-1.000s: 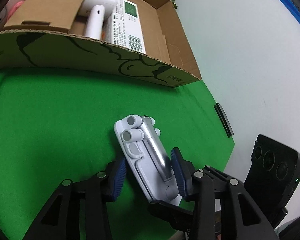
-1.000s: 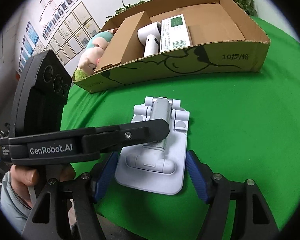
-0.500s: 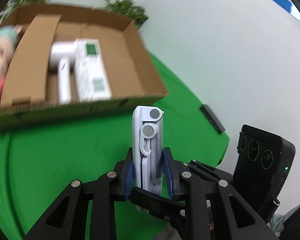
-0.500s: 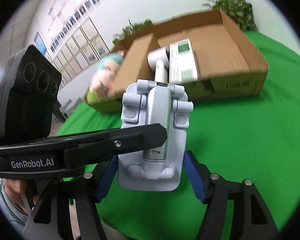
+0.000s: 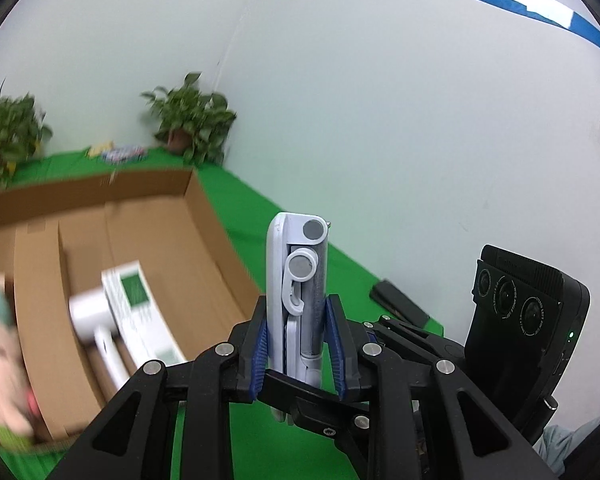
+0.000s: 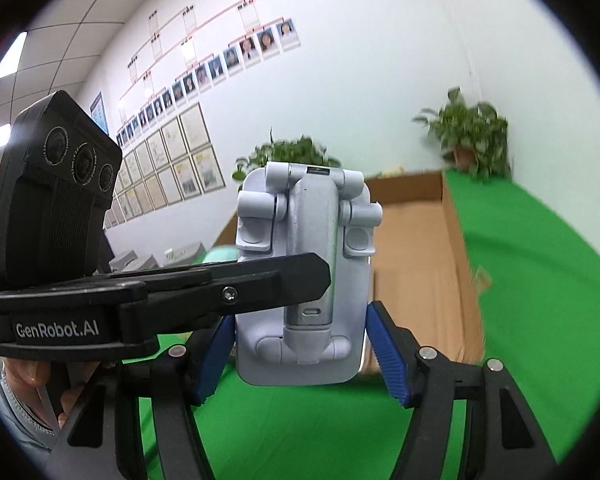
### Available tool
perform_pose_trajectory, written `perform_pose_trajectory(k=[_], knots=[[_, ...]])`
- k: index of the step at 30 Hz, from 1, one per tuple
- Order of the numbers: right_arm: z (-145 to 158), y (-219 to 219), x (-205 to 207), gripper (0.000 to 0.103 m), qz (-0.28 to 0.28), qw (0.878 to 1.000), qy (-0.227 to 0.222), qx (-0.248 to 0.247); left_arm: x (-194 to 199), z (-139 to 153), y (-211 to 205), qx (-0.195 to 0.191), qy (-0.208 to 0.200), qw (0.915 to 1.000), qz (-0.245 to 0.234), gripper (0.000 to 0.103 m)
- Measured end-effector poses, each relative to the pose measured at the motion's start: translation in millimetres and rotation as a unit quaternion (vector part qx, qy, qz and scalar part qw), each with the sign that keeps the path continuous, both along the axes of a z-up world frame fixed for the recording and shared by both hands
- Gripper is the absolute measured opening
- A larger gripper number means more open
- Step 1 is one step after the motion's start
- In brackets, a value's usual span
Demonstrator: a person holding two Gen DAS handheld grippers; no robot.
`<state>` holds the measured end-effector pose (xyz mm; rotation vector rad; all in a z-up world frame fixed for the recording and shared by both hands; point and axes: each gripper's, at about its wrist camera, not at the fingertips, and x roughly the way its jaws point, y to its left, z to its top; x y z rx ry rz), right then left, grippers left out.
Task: Organize objects
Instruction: 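Lift the phone stand with the left gripper and lower it beside the medicine box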
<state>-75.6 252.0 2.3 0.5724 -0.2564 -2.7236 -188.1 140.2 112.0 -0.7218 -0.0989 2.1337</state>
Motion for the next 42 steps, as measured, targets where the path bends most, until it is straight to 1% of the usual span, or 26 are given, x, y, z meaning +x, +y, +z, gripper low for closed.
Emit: perform_pose_trajectory(k=[2, 5, 8, 9, 12, 15, 17, 19, 20, 22, 25, 27, 28, 29, 31, 33, 36, 38, 42], knots=[[11, 6, -12, 0.064, -0.001, 1.0, 0.005, 0.002, -14, 14, 8, -0.002, 0.007, 1.0, -0.003, 0.023], [21, 16, -37, 0.064, 0.01, 1.0, -0.007, 0.002, -33, 29, 17, -0.009, 0.002, 1.0, -0.002, 0.023], [21, 27, -67, 0.064, 0.024, 0.999, -0.038, 0.0, -57, 30, 27, -0.017, -0.018, 0.9997, 0.0, 0.022], [20, 29, -69, 0.064, 0.026, 0.999, -0.047, -0.004, -67, 27, 30, -0.017, -0.028, 0.9995, 0.001, 0.022], [8, 37, -87, 0.064, 0.032, 0.996, -0.077, -0.016, -88, 10, 39, -0.025, -0.053, 0.9983, 0.003, 0.022], [-15, 44, -103, 0.064, 0.04, 0.992, -0.116, -0.027, -111, -23, 45, -0.032, -0.085, 0.9958, 0.006, 0.021], [-36, 47, -118, 0.064, 0.047, 0.987, -0.15, -0.036, -126, -46, 48, -0.037, -0.113, 0.9928, 0.011, 0.021], [-50, 52, -125, 0.064, 0.049, 0.983, -0.174, -0.04, -139, -71, 50, -0.04, -0.142, 0.9889, 0.016, 0.021], [-63, 53, -131, 0.064, 0.052, 0.979, -0.191, -0.042, -145, -84, 51, -0.041, -0.156, 0.9867, 0.019, 0.021], [-76, 55, -136, 0.064, 0.056, 0.975, -0.212, -0.044, -153, -107, 51, -0.04, -0.182, 0.9822, 0.026, 0.021], [-93, 53, -142, 0.064, 0.056, 0.968, -0.242, -0.036, -162, -131, 52, -0.039, -0.206, 0.9772, 0.033, 0.021], [-99, 50, -144, 0.063, 0.056, 0.965, -0.255, -0.023, -164, -140, 52, -0.043, -0.215, 0.975, 0.04, 0.021], [-101, 47, -144, 0.049, 0.059, 0.965, -0.256, -0.016, -165, -144, 55, -0.061, -0.21, 0.9746, 0.048, 0.021], [-103, 44, -147, 0.044, 0.065, 0.961, -0.268, -0.004, -165, -150, 57, -0.068, -0.215, 0.9732, 0.048, 0.021], [-111, 39, -152, 0.044, 0.059, 0.958, -0.282, 0.014, -167, -158, 58, -0.071, -0.221, 0.9711, 0.055, 0.021], [-117, 41, -153, 0.045, 0.059, 0.958, -0.281, 0.017, -168, -159, 55, -0.062, -0.224, 0.9711, 0.055, 0.021], [-116, 40, -153, 0.045, 0.059, 0.956, -0.286, 0.019, -168, -160, 56, -0.063, -0.227, 0.9705, 0.052, 0.021], [-116, 40, -153, 0.045, 0.057, 0.956, -0.288, 0.021, -171, -160, 56, -0.062, -0.236, 0.9684, 0.052, 0.021], [-113, 39, -154, 0.045, 0.055, 0.955, -0.29, 0.022, -172, -157, 58, -0.076, -0.234, 0.9679, 0.052, 0.022]])
